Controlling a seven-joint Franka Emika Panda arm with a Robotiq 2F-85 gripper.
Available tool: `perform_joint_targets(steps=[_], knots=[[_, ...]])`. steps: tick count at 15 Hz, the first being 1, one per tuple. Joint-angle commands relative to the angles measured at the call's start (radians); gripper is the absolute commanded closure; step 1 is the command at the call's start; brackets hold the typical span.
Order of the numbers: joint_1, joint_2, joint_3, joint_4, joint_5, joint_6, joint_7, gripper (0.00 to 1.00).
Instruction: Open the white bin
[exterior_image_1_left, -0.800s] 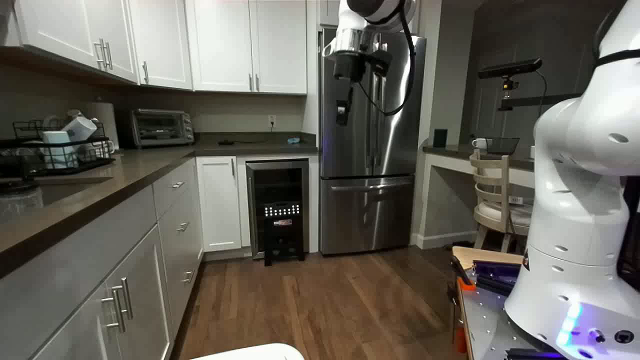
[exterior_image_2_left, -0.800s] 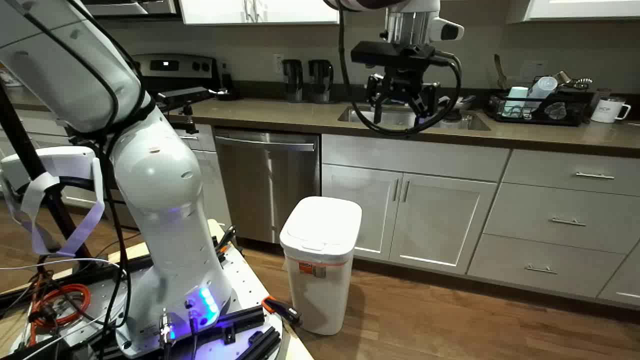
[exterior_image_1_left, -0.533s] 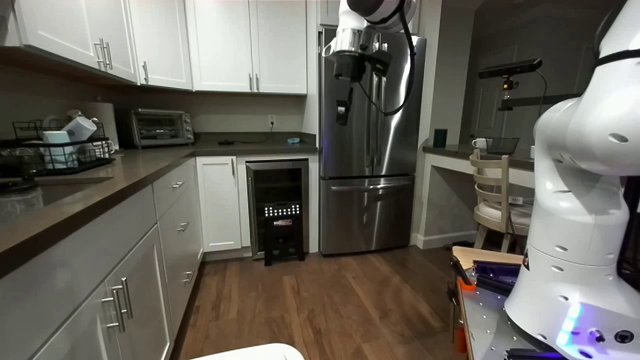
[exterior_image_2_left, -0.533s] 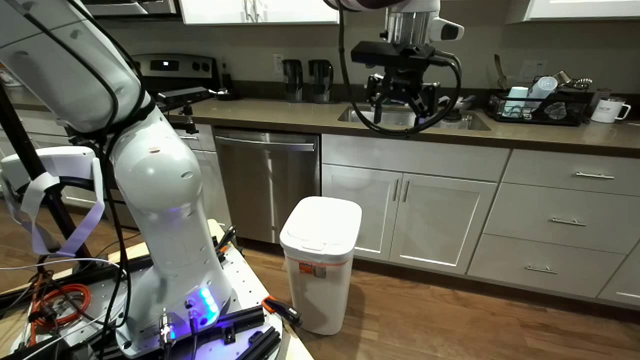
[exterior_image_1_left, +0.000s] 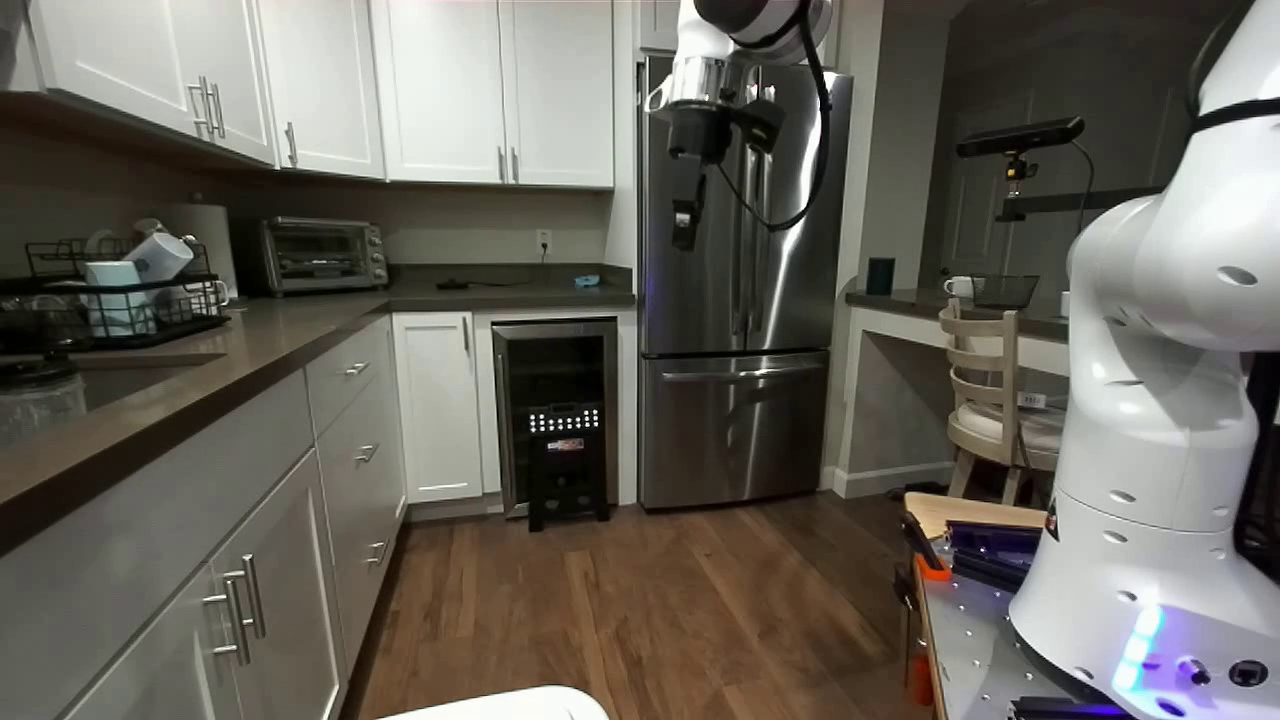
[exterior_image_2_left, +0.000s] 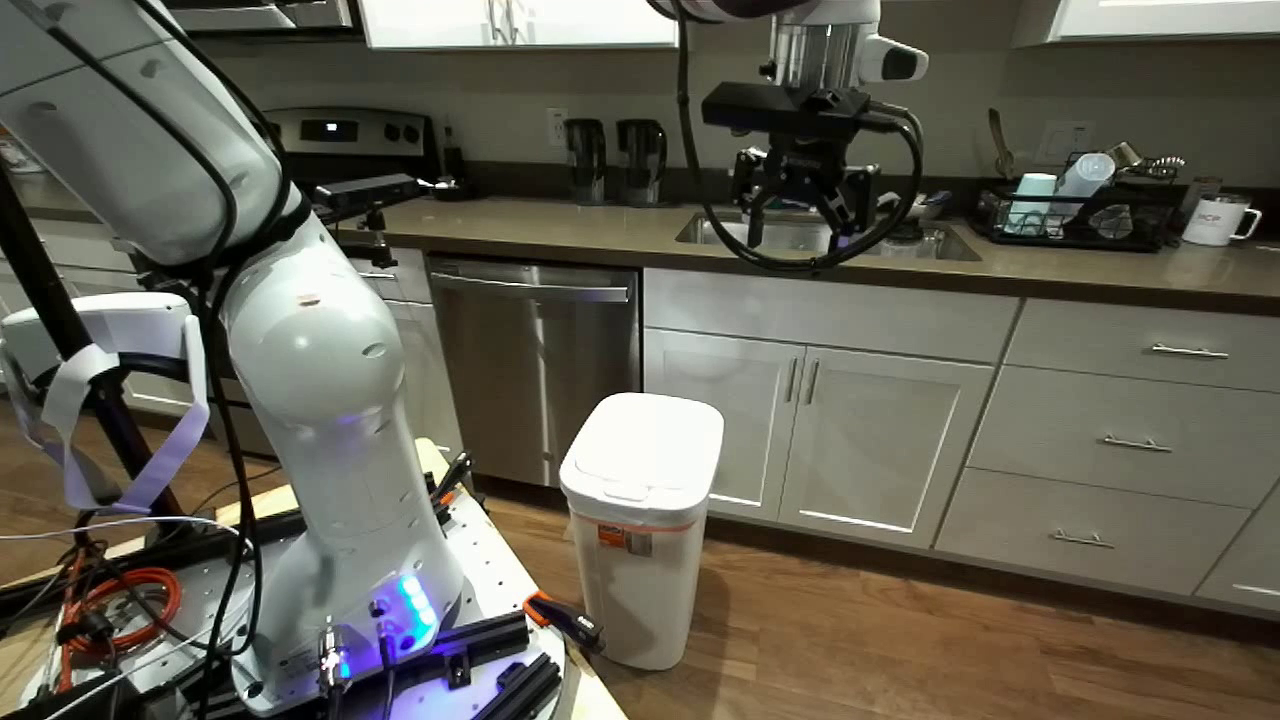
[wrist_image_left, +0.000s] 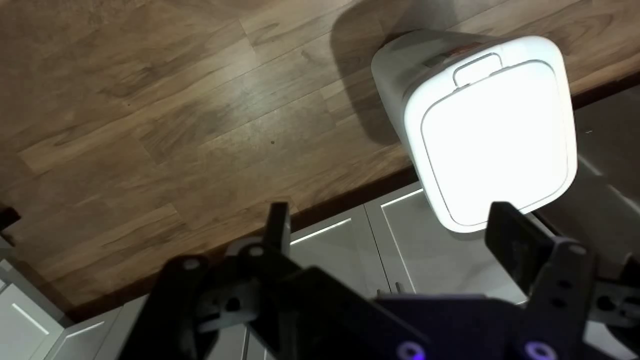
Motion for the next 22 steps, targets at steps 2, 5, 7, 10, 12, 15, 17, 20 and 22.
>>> perform_joint_targets(steps=[2,5,7,10,12,15,17,20,22], knots=[[-0.028,0.004,0.025,0.002,0.01,-0.003,-0.008,0.0],[-0.019,0.063,0.026,0.003,0.022,0.029,-0.016,0.0],[-0.013,0.116,0.033,-0.006,0.038,0.065,-0.023,0.0],[-0.009,0.217,0.06,-0.022,0.079,0.142,-0.025,0.0],[-0.009,0.28,0.087,-0.037,0.125,0.2,-0.023,0.0],[-0.009,0.348,0.149,-0.069,0.176,0.276,-0.011,0.0],[-0.002,0.379,0.198,-0.098,0.18,0.313,-0.005,0.0],[0.019,0.419,0.274,-0.141,0.169,0.364,-0.006,0.0],[0.038,0.449,0.322,-0.167,0.172,0.413,0.002,0.0]])
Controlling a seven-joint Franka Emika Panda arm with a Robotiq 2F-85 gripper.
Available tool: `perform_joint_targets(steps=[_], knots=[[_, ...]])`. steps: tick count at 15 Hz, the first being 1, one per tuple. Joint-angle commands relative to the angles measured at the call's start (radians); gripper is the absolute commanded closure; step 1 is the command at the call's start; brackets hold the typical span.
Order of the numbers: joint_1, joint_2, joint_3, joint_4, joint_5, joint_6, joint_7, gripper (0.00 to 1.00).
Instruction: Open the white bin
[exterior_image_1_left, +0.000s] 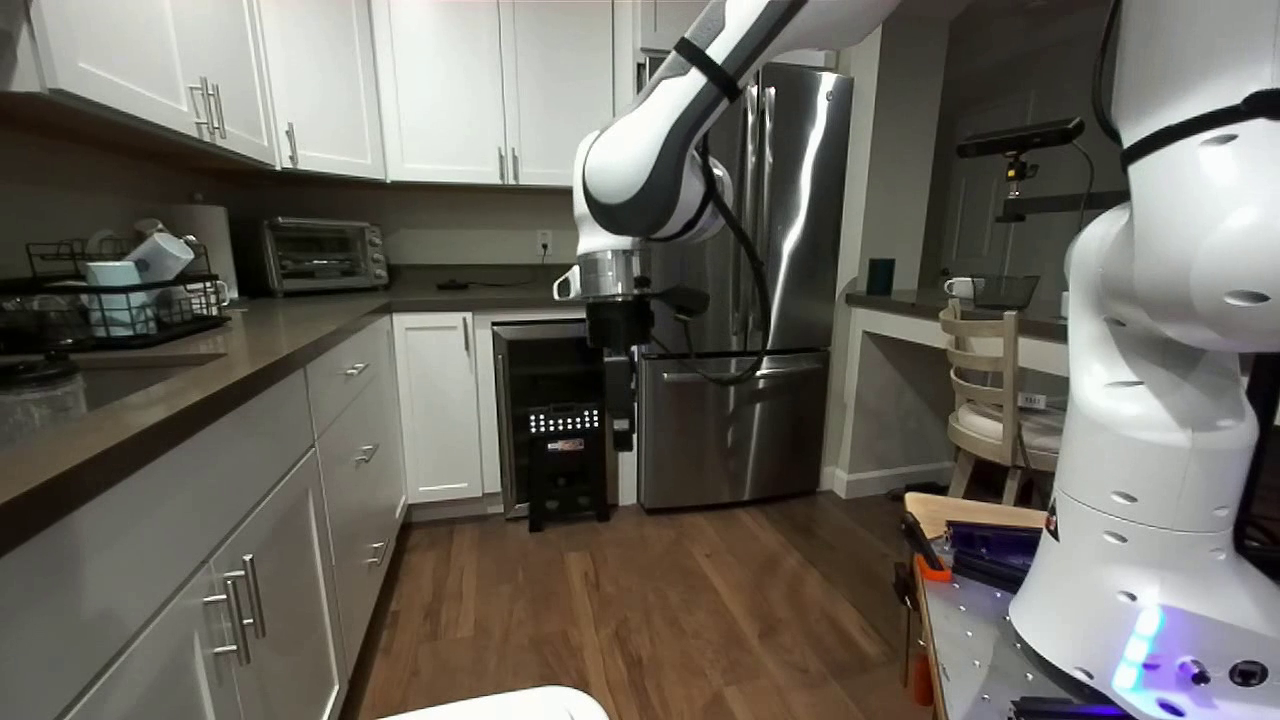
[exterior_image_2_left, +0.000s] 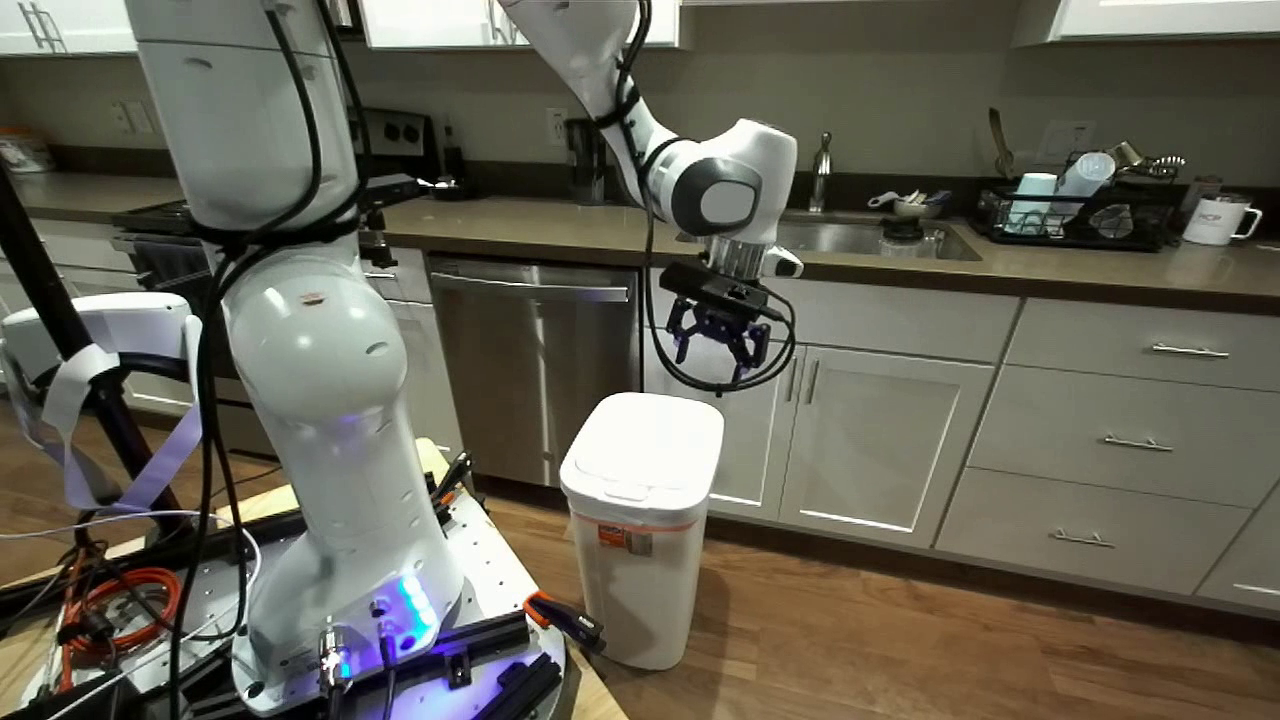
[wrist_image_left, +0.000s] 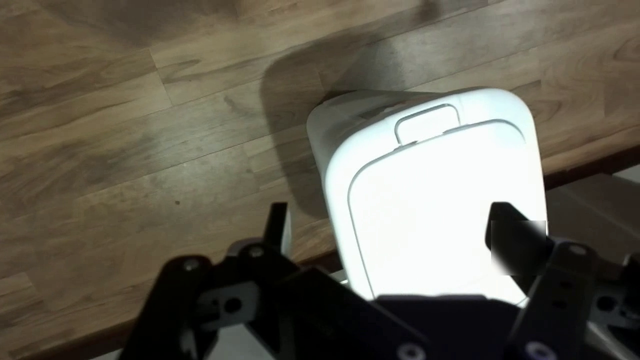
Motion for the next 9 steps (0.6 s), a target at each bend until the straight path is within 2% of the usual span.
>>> perform_joint_targets(steps=[1,8,9], knots=[[0.026,0.047,0.076,-0.048,0.01,0.099,0.009,0.0],[0.045,0.24,0.193,-0.066,-0.005,0.291,0.018,0.0],[0.035,0.267,0.208,-0.064,0.0,0.313,0.011,0.05]])
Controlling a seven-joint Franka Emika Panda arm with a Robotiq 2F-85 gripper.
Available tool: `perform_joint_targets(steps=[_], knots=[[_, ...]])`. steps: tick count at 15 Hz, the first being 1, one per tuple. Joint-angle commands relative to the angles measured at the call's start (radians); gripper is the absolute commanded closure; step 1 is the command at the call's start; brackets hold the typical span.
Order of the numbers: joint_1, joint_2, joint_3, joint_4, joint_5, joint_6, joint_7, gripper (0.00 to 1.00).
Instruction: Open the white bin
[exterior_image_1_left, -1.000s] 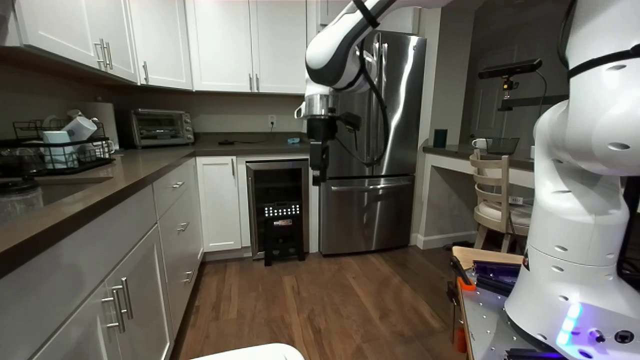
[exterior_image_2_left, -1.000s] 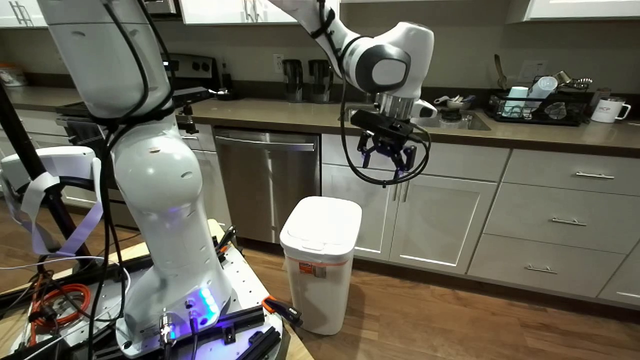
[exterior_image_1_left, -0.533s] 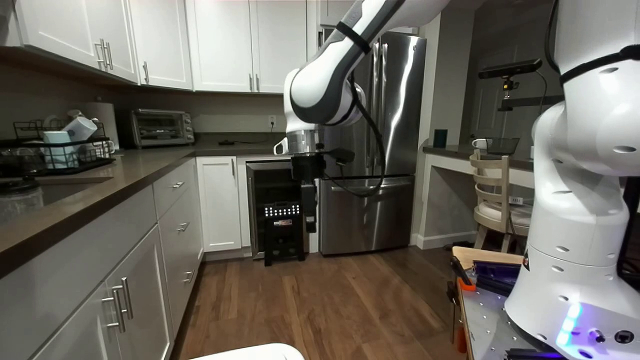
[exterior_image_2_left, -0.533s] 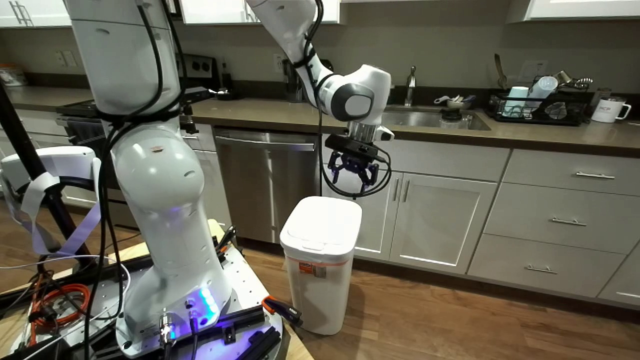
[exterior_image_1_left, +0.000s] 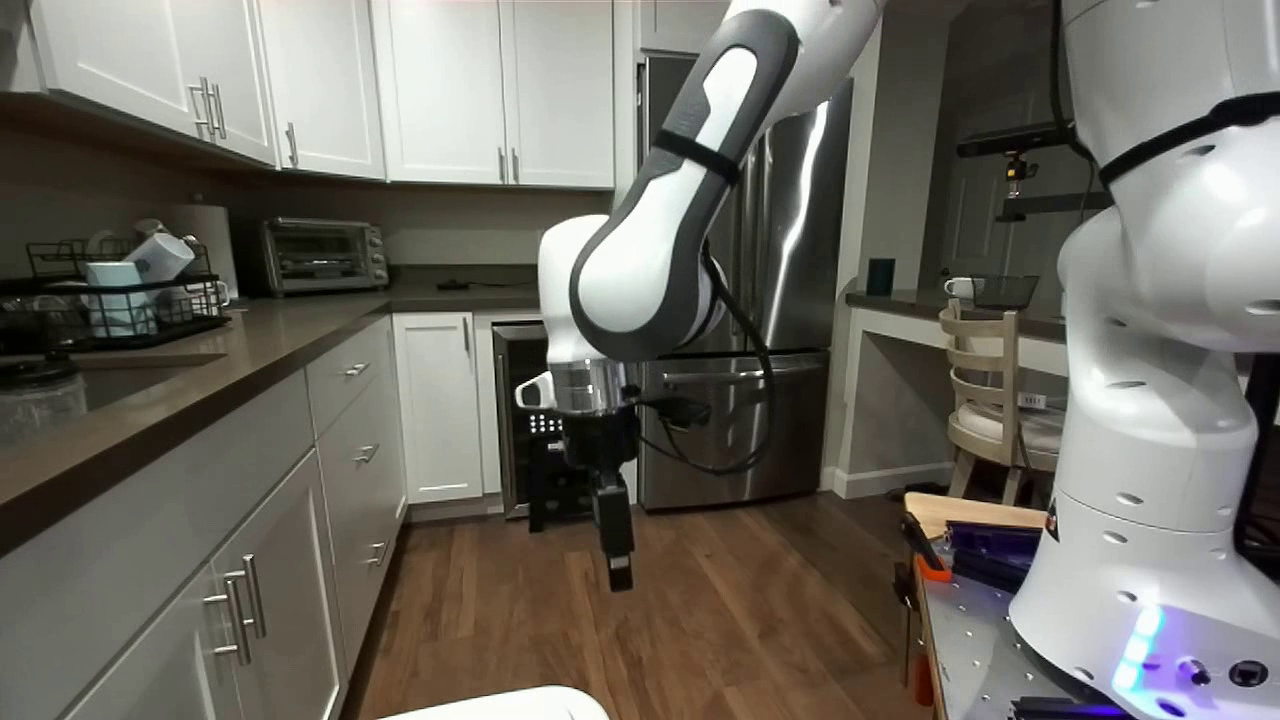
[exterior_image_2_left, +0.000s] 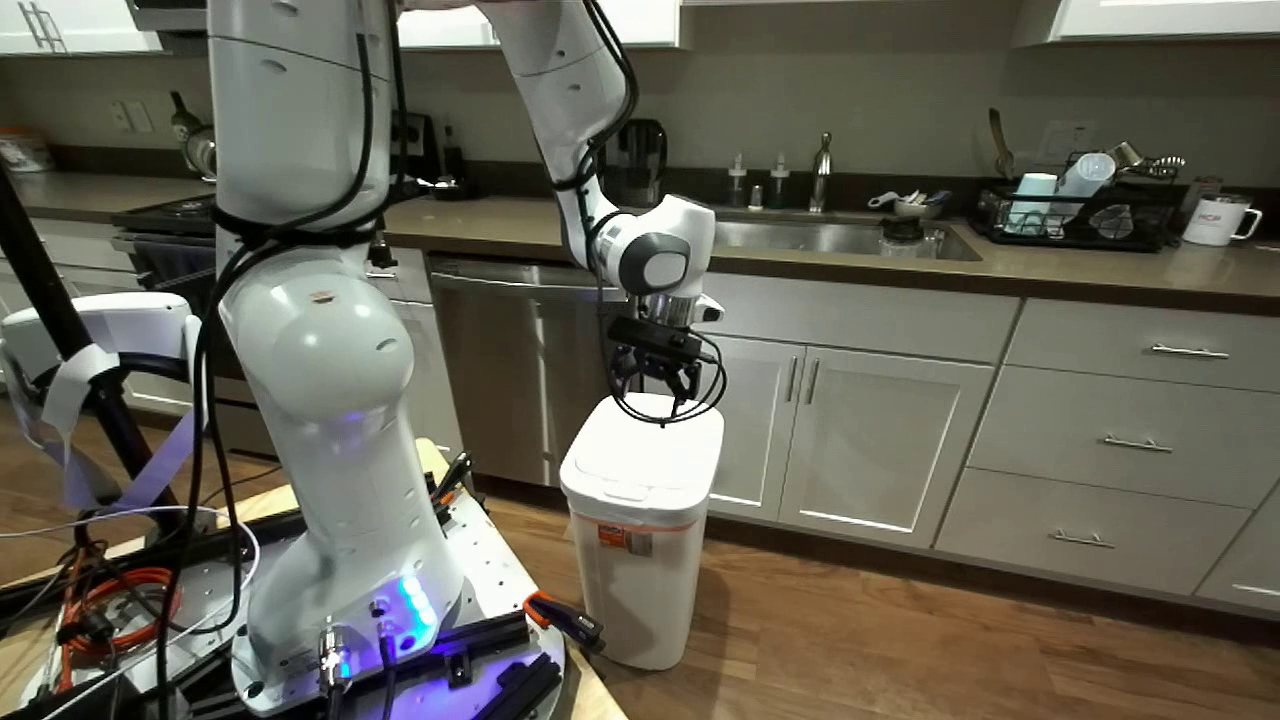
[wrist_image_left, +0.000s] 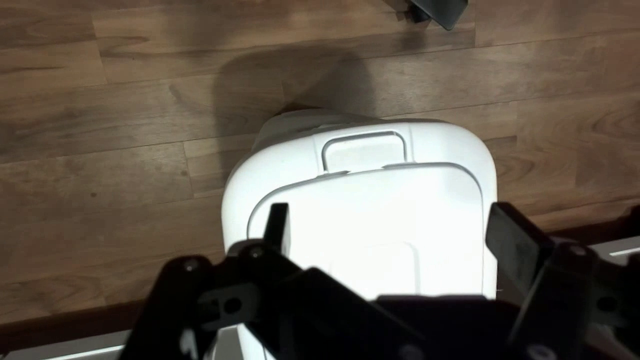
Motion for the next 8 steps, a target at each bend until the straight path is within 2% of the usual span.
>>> perform_joint_targets(steps=[1,2,3,6,7,8], knots=[[-0.028,0.095,0.051,0.002,0.005,0.098,-0.002,0.07],[-0.036,0.116,0.061,-0.001,0.001,0.126,-0.001,0.13],[-0.047,0.138,0.074,0.0,0.003,0.153,-0.004,0.11],[-0.085,0.206,0.109,0.009,-0.005,0.221,-0.007,0.23],[-0.098,0.225,0.119,0.012,-0.012,0.237,-0.004,0.39],[-0.113,0.246,0.132,0.017,-0.015,0.251,-0.005,0.47]])
